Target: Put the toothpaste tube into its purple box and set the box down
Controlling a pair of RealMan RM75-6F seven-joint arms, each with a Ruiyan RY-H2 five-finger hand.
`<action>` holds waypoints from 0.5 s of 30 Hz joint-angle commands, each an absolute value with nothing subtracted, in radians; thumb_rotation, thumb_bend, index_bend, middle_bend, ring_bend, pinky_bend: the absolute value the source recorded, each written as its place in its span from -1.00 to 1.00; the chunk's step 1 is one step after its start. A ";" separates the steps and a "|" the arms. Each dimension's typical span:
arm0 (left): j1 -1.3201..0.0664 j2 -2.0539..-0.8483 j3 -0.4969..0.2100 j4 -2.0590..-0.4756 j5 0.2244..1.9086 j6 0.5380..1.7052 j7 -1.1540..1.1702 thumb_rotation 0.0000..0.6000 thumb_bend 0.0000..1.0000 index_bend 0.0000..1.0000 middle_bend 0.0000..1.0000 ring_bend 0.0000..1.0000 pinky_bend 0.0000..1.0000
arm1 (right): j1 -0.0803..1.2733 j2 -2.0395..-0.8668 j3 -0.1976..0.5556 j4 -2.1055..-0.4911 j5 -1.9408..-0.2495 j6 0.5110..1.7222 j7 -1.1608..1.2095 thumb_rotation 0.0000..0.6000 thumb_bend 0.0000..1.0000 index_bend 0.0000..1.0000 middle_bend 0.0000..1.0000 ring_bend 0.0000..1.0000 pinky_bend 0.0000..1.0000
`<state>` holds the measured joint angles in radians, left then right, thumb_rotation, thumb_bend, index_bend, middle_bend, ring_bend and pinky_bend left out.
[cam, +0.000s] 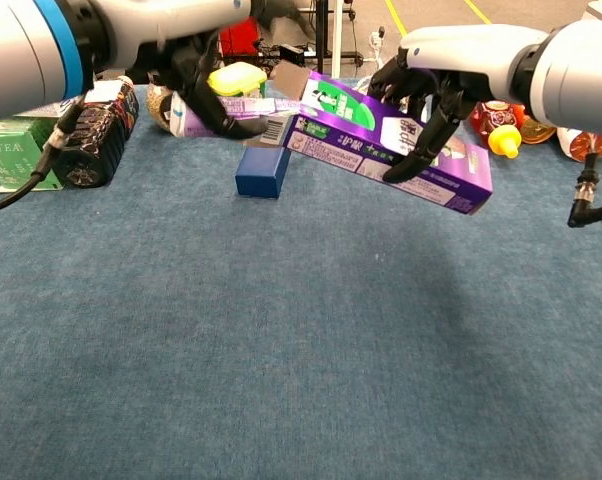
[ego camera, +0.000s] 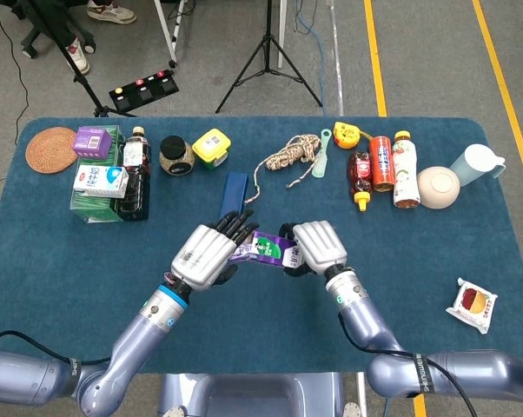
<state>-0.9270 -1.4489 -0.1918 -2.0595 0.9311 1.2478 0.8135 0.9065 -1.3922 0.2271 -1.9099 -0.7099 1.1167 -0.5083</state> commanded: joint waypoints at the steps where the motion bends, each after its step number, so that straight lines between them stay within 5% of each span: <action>1: -0.904 -1.448 -0.204 -2.058 1.047 1.269 0.720 1.00 -0.46 -1.00 -1.00 -1.00 -0.36 | 0.887 -1.382 0.239 -1.898 -0.743 1.097 -0.454 1.00 -0.12 -0.03 0.01 0.03 0.12; 7: -0.831 -1.345 -0.252 -2.091 1.258 1.361 0.536 1.00 -0.48 -1.00 -1.00 -1.00 -0.37 | 0.820 -1.343 0.262 -1.840 -0.883 1.019 -0.210 1.00 -0.10 -0.02 0.01 0.03 0.11; 15: -0.692 -1.056 -0.264 -2.082 1.252 1.356 0.302 1.00 -0.57 -1.00 -1.00 -1.00 -0.41 | 0.747 -1.283 0.273 -1.724 -1.101 0.952 0.112 1.00 -0.09 0.00 0.02 0.02 0.10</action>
<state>-0.7679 -1.1566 -0.2538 -2.0986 1.2463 1.3544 0.4298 0.7891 -1.3156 0.2593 -1.7798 -1.0165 0.9902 -0.0135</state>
